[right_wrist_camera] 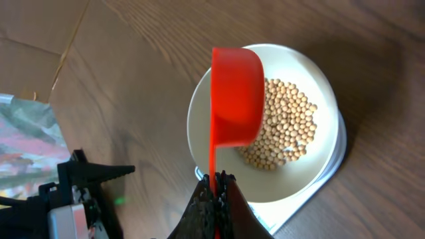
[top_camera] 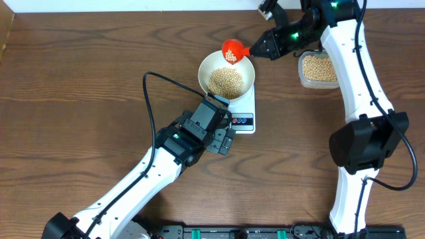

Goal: Scoop item into bowl and weigh 50g on scale

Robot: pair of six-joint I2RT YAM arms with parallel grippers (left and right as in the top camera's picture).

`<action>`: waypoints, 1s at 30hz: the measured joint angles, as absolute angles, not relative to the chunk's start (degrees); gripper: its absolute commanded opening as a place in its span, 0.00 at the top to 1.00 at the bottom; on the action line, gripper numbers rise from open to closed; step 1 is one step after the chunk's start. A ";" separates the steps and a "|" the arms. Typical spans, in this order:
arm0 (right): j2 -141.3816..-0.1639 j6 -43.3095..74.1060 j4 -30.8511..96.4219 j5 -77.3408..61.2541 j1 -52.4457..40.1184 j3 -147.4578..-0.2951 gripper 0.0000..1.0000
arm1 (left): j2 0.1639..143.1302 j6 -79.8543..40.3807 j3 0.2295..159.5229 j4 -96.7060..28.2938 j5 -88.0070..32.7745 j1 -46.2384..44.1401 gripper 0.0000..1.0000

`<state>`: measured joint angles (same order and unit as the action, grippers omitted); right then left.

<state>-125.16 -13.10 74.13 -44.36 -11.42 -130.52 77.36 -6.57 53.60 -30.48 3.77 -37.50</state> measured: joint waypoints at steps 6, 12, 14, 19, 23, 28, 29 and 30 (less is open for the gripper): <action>-125.16 -14.15 73.60 -44.14 -11.42 -130.52 0.99 | 77.36 -6.55 53.60 -30.48 3.77 -37.50 0.03; -125.16 -14.83 73.38 -43.59 -11.42 -130.52 0.99 | 77.36 -6.57 53.60 -30.48 3.77 -37.50 0.03; -125.16 -15.03 73.36 -43.33 -11.42 -130.52 0.99 | 77.36 -6.55 53.60 -30.48 3.77 -37.50 0.03; -125.16 -15.68 73.19 -41.50 -11.60 -130.52 0.99 | 77.38 -6.55 53.60 -30.48 3.77 -37.50 0.03; -125.16 -15.73 73.08 -38.41 -12.51 -130.52 0.99 | 77.36 -6.57 53.60 -30.48 3.77 -37.50 0.03; -125.16 -15.94 73.06 -34.06 -14.83 -130.52 0.99 | 77.38 -6.55 53.60 -30.48 3.77 -37.50 0.02; -125.16 -16.08 73.06 -33.23 -15.31 -130.52 0.99 | 77.36 -6.55 53.60 -30.48 3.77 -37.50 0.03; -125.16 -16.14 73.03 -32.29 -15.77 -130.52 0.99 | 77.36 -6.55 53.60 -30.48 3.77 -37.50 0.03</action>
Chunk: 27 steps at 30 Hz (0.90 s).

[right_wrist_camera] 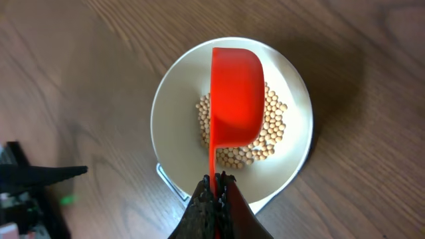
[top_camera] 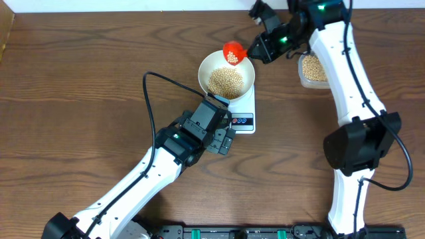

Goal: Scoop item into bowl and weigh 50g on scale

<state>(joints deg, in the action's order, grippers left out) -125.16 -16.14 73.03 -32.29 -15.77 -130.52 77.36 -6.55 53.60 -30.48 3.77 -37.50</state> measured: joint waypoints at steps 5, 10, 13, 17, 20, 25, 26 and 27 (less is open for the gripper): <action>-125.16 -16.19 72.99 -28.51 -17.52 -130.52 0.99 | 77.38 -6.57 53.60 -30.48 3.77 -37.50 0.03; -125.16 -16.34 72.99 -24.16 -19.16 -130.52 0.99 | 77.36 -6.55 53.60 -30.48 3.77 -37.50 0.03; -125.16 -16.43 72.99 -21.43 -20.64 -130.52 0.99 | 77.36 -6.57 53.60 -30.48 3.77 -37.50 0.03; -125.16 -16.91 72.99 -18.44 -22.44 -130.52 0.99 | 77.36 -6.55 53.60 -30.48 3.77 -37.50 0.03; -125.16 -17.04 72.99 -17.28 -23.24 -130.52 0.99 | 77.36 -6.57 53.60 -30.48 3.77 -37.50 0.02; -125.16 -17.47 73.03 -15.68 -23.49 -130.52 0.99 | 77.36 -6.55 53.60 -30.48 3.77 -37.50 0.03; -125.16 -17.63 73.03 -15.29 -23.51 -130.52 0.99 | 77.38 -6.55 53.60 -30.48 3.77 -37.50 0.03; -125.16 -17.67 73.03 -14.87 -23.55 -130.52 0.99 | 77.38 -6.57 53.60 -30.48 3.77 -37.50 0.03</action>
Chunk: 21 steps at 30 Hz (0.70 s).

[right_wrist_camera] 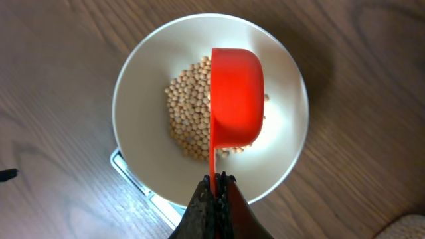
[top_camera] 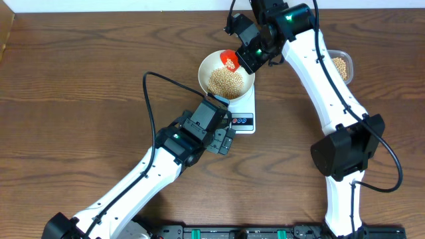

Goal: Scoop item into bowl and weigh 50g on scale

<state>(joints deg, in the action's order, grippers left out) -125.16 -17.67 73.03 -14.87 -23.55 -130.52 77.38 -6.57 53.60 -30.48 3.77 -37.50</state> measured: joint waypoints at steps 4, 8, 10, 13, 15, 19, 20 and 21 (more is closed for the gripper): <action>-125.16 -17.85 73.03 -12.99 -24.23 -130.52 0.99 | 77.36 -6.55 53.60 -30.48 3.77 -37.50 0.03; -125.16 -17.80 73.03 -12.60 -25.08 -130.52 0.99 | 77.36 -6.55 53.60 -30.48 3.77 -37.50 0.03; -125.16 -17.80 73.03 -13.39 -25.21 -130.52 0.99 | 77.36 -6.55 53.60 -30.48 3.77 -37.50 0.03; -125.16 -17.78 73.10 -16.49 -24.53 -130.52 0.99 | 77.36 -6.55 53.60 -30.48 3.77 -37.50 0.03; -125.16 -17.61 73.19 -19.22 -23.42 -130.52 0.99 | 77.38 -6.57 53.60 -30.48 3.77 -37.50 0.03; -125.16 -17.15 73.71 -24.75 -19.99 -130.52 0.99 | 77.36 -6.55 53.60 -30.48 3.77 -37.50 0.03; -125.16 -17.10 73.95 -26.44 -18.74 -130.52 0.99 | 77.36 -6.57 53.60 -30.48 3.77 -37.50 0.03; -125.16 -17.08 74.11 -27.46 -18.09 -130.52 0.99 | 77.38 -6.55 53.60 -30.48 3.75 -37.50 0.03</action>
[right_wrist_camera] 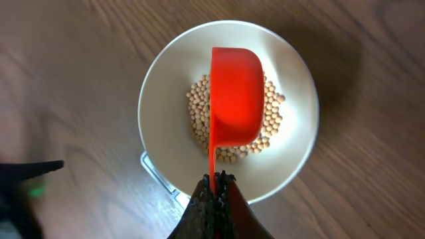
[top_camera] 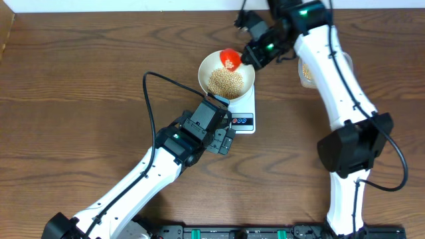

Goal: Scoop item into bowl and weigh 50g on scale

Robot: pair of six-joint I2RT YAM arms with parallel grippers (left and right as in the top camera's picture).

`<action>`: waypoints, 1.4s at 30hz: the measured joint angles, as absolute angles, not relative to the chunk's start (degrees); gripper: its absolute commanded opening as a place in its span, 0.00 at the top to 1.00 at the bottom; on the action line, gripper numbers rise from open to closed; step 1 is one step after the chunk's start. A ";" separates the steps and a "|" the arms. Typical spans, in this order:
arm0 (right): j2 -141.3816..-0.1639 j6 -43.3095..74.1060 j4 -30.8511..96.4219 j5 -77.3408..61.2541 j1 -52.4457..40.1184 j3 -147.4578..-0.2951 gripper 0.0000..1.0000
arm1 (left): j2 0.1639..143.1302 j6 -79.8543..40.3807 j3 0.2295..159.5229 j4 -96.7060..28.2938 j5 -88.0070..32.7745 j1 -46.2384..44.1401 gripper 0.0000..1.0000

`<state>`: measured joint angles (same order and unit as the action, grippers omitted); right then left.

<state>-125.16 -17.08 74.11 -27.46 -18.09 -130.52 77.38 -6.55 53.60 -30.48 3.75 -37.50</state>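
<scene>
A cream bowl holding a heap of soybeans stands on the white scale. My right gripper is shut on the thin handle of a red scoop, which hangs over the bowl's far side with beans showing in it. In the right wrist view the scoop is turned on its side above the beans, inside the bowl's rim, with the gripper clamped on its handle. My left gripper rests by the scale's near left corner; its jaws are unclear.
A clear tub of soybeans sits right of the bowl, half hidden behind my right arm. A black cable loops left of the scale. Brown wooden table lies all around.
The scoop stays over the bowl's far side, still gripped. My right arm has swung rightward and now covers part of the bean tub; the bowl sits a bit further right in the wrist view.
At first my right gripper held the bean-filled scoop at the bowl's far right rim. A second later it was much the same there. Then the scoop was further in over the bowl, and it remains there now, on its side. The left arm has not moved.
</scene>
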 measured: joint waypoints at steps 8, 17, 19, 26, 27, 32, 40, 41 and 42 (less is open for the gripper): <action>-125.16 -16.95 75.24 -37.47 -11.18 -130.52 0.99 | 77.36 -6.57 53.60 -30.48 3.77 -37.50 0.03; -125.16 -16.95 75.50 -41.04 -8.47 -130.52 0.99 | 77.36 -6.57 53.60 -30.48 3.75 -37.50 0.03; -125.16 -16.97 75.55 -41.25 -8.47 -130.52 0.99 | 77.36 -6.55 53.60 -30.48 3.77 -37.50 0.03; -125.16 -17.04 75.61 -41.63 -8.49 -130.52 0.99 | 77.38 -6.55 53.60 -30.48 3.77 -37.50 0.03; -125.16 -17.04 75.61 -41.63 -8.49 -130.52 0.99 | 77.36 -6.55 53.60 -30.48 3.77 -37.50 0.03; -125.16 -17.21 75.64 -41.63 -8.54 -130.52 0.99 | 77.36 -6.55 53.60 -30.48 3.77 -37.50 0.03; -125.16 -17.39 75.66 -41.63 -9.02 -130.52 0.99 | 77.36 -6.55 53.60 -30.48 3.77 -37.50 0.03; -125.16 -17.41 75.66 -41.67 -9.04 -130.52 0.99 | 77.38 -6.55 53.60 -30.48 3.77 -37.50 0.03; -125.16 -17.41 75.66 -41.76 -9.08 -130.52 0.99 | 77.38 -6.55 53.60 -30.48 3.77 -37.50 0.03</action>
<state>-125.16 -17.41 75.66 -41.76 -9.08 -130.52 77.38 -6.55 53.60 -30.48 3.77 -37.50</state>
